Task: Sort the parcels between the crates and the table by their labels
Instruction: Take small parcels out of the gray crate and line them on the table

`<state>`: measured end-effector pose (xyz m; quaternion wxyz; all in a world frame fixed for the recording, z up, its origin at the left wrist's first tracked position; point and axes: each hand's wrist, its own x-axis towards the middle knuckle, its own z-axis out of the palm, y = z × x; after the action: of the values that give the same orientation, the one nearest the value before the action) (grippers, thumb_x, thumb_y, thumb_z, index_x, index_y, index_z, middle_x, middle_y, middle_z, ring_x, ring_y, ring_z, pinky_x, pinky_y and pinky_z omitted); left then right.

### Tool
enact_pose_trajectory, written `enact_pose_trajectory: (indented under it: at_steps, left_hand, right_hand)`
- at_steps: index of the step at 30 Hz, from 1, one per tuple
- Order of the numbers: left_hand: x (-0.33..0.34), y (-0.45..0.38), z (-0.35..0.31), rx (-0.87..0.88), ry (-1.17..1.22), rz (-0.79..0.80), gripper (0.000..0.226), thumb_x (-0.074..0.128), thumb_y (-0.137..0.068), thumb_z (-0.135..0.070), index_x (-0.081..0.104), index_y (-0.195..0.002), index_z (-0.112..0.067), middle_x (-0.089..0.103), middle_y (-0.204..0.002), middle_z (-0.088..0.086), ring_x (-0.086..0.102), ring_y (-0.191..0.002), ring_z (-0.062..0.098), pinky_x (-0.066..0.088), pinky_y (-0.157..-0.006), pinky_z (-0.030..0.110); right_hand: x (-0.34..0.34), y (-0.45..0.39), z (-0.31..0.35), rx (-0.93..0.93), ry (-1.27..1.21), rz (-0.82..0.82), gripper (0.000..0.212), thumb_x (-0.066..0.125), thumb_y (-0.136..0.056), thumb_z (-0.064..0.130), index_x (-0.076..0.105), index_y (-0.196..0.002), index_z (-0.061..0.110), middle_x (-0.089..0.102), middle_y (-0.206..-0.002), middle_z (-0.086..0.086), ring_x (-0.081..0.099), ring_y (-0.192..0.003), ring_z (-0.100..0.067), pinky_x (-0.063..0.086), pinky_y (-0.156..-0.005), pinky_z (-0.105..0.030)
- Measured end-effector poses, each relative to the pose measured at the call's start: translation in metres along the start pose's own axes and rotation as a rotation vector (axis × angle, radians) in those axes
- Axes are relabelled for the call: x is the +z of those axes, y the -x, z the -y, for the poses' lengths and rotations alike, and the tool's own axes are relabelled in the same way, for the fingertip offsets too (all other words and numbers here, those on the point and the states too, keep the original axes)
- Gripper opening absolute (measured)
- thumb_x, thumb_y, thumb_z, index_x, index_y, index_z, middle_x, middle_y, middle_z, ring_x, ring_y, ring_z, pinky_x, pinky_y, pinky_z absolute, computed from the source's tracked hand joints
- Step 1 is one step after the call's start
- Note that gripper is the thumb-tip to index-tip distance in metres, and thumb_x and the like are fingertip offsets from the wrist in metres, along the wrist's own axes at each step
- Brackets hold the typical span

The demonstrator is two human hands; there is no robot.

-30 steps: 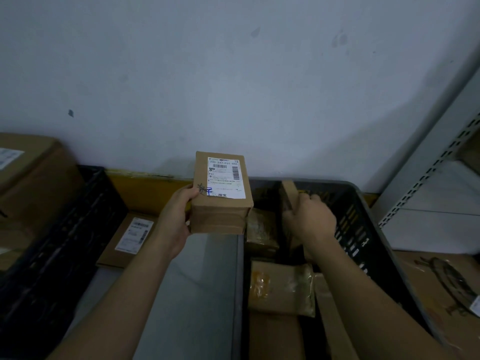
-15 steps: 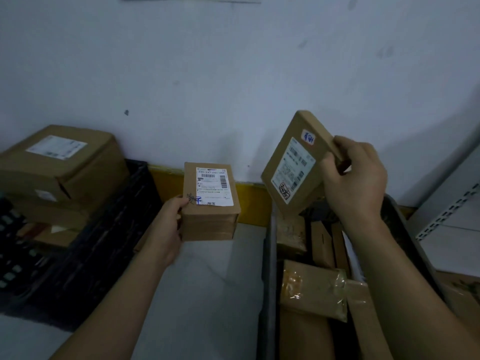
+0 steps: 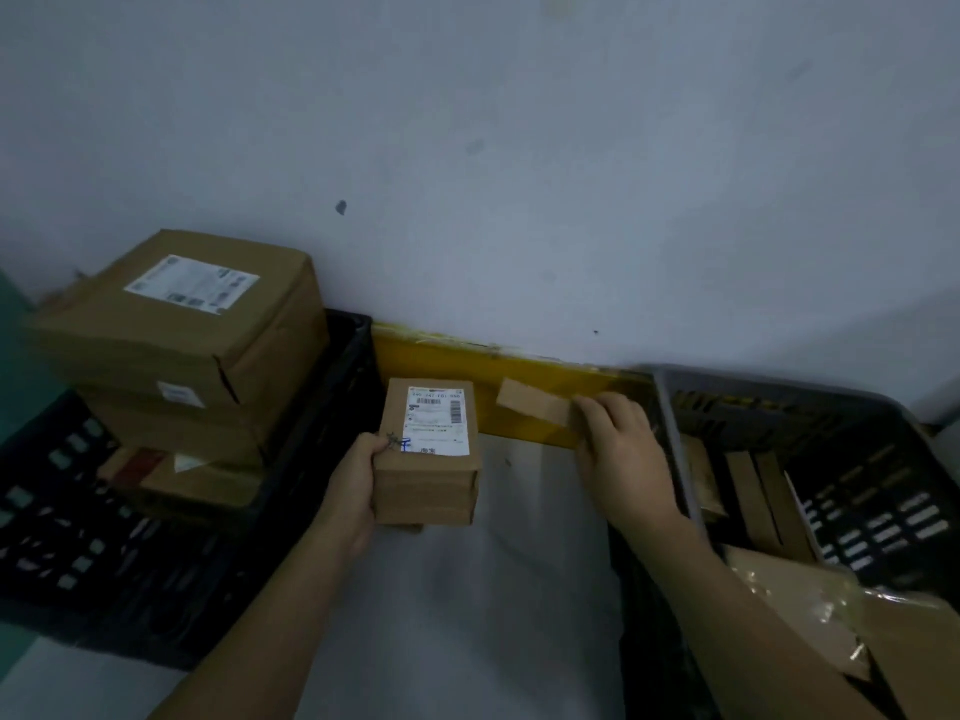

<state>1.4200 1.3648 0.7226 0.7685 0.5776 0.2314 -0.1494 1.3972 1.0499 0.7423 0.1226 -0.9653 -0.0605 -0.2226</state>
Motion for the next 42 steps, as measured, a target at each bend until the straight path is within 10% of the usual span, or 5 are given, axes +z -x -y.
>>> enact_pose_trajectory:
  at_steps: [11,17,26,32,42]
  left_hand:
    - [-0.002,-0.093,0.069,-0.096,-0.287,0.075,0.035,0.055,-0.083,-0.041,0.079,-0.106,-0.029,0.079,-0.11,0.014,0.074,-0.105,0.037,0.059,-0.097,0.063]
    - [0.019,-0.096,0.087,0.045,-0.522,0.243,0.038,0.038,-0.112,-0.017,0.064,-0.135,-0.031,0.072,-0.123,-0.006,0.067,-0.111,0.012,0.052,-0.078,0.022]
    - [0.031,-0.116,0.111,0.114,-1.024,0.222,0.064,0.036,-0.115,-0.032,0.005,-0.17,-0.03,0.061,-0.142,0.005,0.062,-0.112,0.02,0.049,-0.092,0.032]
    - [0.032,-0.121,0.11,0.375,-1.288,0.154,0.066,0.051,-0.106,-0.034,0.015,-0.162,-0.033,0.049,-0.154,0.008,0.048,-0.136,0.03,0.05,-0.109,0.054]
    - [0.093,-0.08,0.053,0.61,-1.577,0.136,0.074,0.03,-0.109,-0.06,0.007,-0.17,-0.025,0.008,-0.178,0.01,0.002,-0.164,0.034,0.008,-0.131,0.059]
  right_hand:
    - [0.106,0.075,0.003,0.375,0.211,0.474,0.036,0.061,-0.095,0.006,0.05,-0.127,0.019,0.046,-0.146,-0.011,0.041,-0.139,-0.034,0.056,-0.095,-0.037]
    - [0.145,0.102,-0.021,0.39,0.207,0.72,0.056,0.057,-0.1,0.017,0.038,-0.152,0.023,0.035,-0.156,-0.015,0.027,-0.15,-0.043,0.047,-0.111,-0.046]
    - [0.176,0.109,-0.036,0.344,0.126,0.813,0.061,0.064,-0.092,0.013,0.054,-0.152,0.021,0.036,-0.164,-0.021,0.027,-0.154,-0.046,0.048,-0.112,-0.05]
    - [0.177,0.1,-0.039,0.397,0.166,0.743,0.047,0.073,-0.086,0.034,0.07,-0.127,0.012,0.061,-0.136,-0.025,0.049,-0.138,-0.053,0.054,-0.101,-0.056]
    - [0.057,0.026,0.007,0.34,0.198,0.518,0.067,0.041,-0.111,0.048,0.026,-0.17,0.019,0.014,-0.178,-0.016,0.003,-0.166,-0.036,0.016,-0.132,-0.052]
